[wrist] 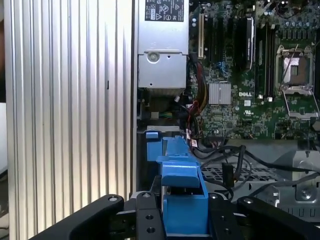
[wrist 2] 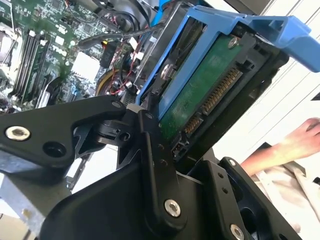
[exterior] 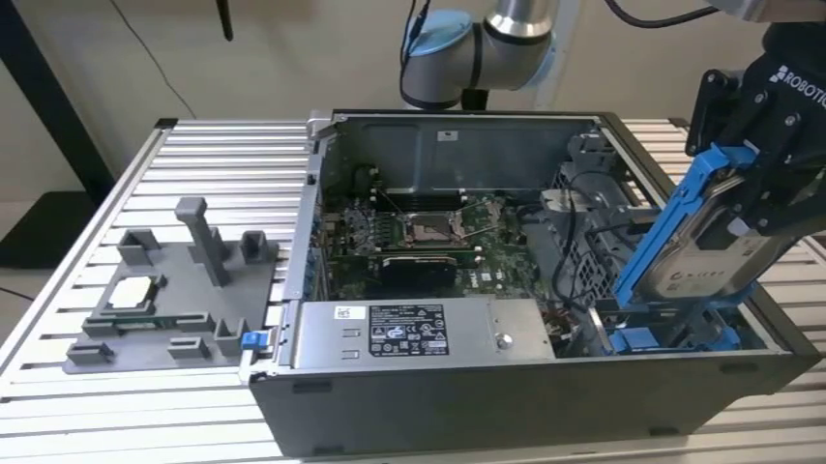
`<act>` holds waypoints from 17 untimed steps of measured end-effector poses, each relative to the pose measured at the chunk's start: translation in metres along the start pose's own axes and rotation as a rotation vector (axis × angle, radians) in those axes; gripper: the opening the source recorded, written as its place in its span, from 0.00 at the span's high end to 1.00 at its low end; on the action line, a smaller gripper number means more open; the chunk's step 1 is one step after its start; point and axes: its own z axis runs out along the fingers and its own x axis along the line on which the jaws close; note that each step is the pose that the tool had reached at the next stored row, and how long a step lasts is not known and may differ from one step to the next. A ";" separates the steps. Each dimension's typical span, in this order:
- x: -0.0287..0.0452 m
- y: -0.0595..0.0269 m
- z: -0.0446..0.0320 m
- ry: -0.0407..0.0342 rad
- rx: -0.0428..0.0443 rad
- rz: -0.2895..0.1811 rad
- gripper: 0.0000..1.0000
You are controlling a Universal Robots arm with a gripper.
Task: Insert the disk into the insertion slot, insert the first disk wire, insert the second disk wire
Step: 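Insert the disk into the insertion slot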
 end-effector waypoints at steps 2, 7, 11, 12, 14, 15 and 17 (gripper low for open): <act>0.0003 -0.0001 0.0030 -0.0003 -0.0013 -0.002 1.00; 0.0007 -0.0006 0.0103 -0.0023 -0.0026 -0.007 1.00; 0.0008 -0.0008 0.0161 -0.0047 -0.0029 -0.011 1.00; 0.0008 -0.0009 0.0177 -0.0051 -0.0029 -0.012 1.00; 0.0009 -0.0010 0.0209 -0.0058 -0.0031 -0.013 1.00; 0.0009 -0.0011 0.0225 -0.0063 -0.0031 -0.013 1.00; 0.0010 -0.0012 0.0258 -0.0070 -0.0032 -0.014 1.00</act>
